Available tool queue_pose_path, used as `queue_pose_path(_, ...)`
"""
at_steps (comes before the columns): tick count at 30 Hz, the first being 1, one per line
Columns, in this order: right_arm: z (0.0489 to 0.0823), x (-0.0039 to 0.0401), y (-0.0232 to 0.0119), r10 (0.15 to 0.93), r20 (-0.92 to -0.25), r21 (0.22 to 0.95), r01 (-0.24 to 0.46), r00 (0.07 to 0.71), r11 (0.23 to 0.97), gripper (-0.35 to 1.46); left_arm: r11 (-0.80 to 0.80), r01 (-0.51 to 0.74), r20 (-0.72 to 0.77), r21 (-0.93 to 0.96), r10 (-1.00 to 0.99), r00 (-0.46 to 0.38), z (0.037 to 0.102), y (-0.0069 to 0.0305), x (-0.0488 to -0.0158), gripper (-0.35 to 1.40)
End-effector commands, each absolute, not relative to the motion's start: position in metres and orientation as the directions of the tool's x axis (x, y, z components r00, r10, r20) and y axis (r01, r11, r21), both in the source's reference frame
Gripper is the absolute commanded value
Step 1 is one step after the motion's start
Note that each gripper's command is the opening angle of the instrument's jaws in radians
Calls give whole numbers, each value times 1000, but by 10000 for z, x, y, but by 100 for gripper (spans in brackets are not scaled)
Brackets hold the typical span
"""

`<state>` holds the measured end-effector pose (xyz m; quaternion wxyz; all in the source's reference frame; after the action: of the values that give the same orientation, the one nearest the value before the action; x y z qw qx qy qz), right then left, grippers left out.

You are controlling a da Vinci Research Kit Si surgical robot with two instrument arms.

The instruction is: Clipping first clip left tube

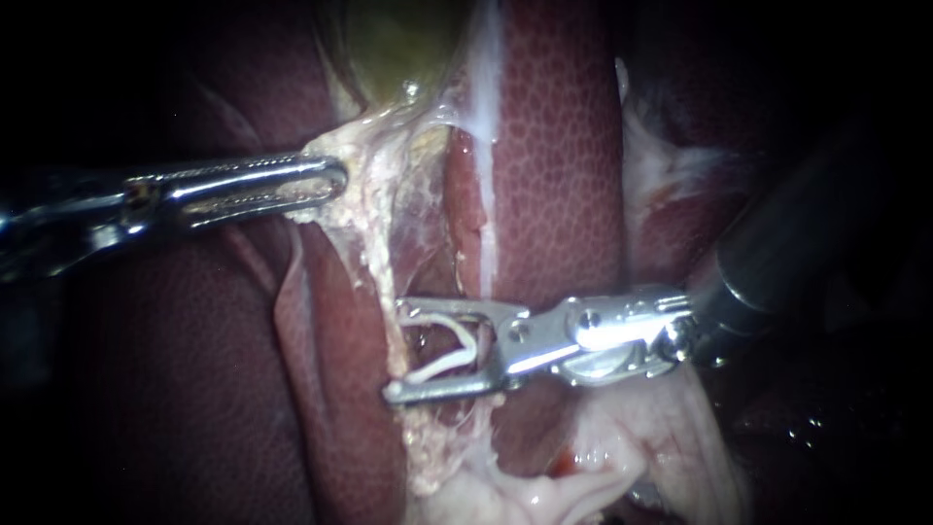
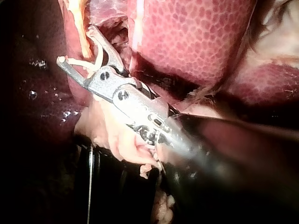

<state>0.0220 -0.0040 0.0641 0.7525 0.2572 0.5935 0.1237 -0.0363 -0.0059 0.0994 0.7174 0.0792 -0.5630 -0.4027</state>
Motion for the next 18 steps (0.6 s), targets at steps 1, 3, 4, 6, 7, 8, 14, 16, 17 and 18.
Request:
queue_pose_path(1, 641, 221, -42, 493, -828, 537, 124, 265, 835, 59, 663, 489, 744, 567, -667, 42, 994, -59, -363, -35)
queue_pose_path(3, 642, 221, -43, 500, -824, 545, 128, 266, 829, 59, 663, 489, 744, 567, -667, 42, 994, -59, -363, -35)
queue_pose_path(4, 642, 222, -44, 505, -821, 550, 132, 266, 825, 59, 663, 489, 744, 567, -667, 42, 994, -59, -363, -35)
queue_pose_path(6, 643, 222, -45, 514, -816, 560, 142, 267, 816, 59, 663, 488, 744, 567, -667, 42, 995, -59, -363, -35)
queue_pose_path(7, 643, 222, -46, 518, -813, 565, 147, 267, 812, 59, 663, 488, 744, 567, -667, 42, 995, -59, -363, -35)
queue_pose_path(8, 644, 223, -48, 521, -810, 570, 157, 268, 806, 59, 663, 488, 744, 567, -667, 42, 995, -59, -363, -35)
queue_pose_path(14, 649, 228, -58, 546, -792, 602, 194, 275, 775, 58, 663, 488, 744, 567, -667, 42, 999, -57, -362, -35)
queue_pose_path(16, 650, 231, -60, 550, -788, 607, 205, 277, 768, 58, 663, 488, 744, 567, -667, 42, 1000, -56, -362, -35)
queue_pose_path(17, 652, 232, -62, 551, -787, 610, 212, 278, 764, 58, 663, 488, 744, 567, -667, 42, 1001, -56, -362, -35)
queue_pose_path(18, 653, 233, -64, 557, -782, 617, 216, 281, 757, 57, 663, 488, 744, 567, -667, 42, 1001, -56, -361, -35)
